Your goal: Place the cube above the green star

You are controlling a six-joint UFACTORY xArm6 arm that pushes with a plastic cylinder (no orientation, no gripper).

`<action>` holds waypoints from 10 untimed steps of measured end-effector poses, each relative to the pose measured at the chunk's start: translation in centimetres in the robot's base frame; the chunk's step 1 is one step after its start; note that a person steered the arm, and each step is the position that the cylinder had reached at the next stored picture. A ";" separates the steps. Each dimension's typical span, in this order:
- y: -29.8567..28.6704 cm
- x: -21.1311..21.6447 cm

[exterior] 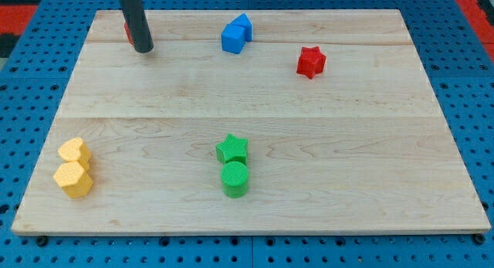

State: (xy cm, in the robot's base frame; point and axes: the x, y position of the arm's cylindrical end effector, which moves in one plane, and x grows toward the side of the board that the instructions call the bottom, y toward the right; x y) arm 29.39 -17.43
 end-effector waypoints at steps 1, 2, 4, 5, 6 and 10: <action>1.1 -1.7; 4.1 -3.1; 12.1 -3.4; 15.1 -3.4; 19.0 -0.8; 29.1 0.9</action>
State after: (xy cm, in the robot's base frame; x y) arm 30.32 11.70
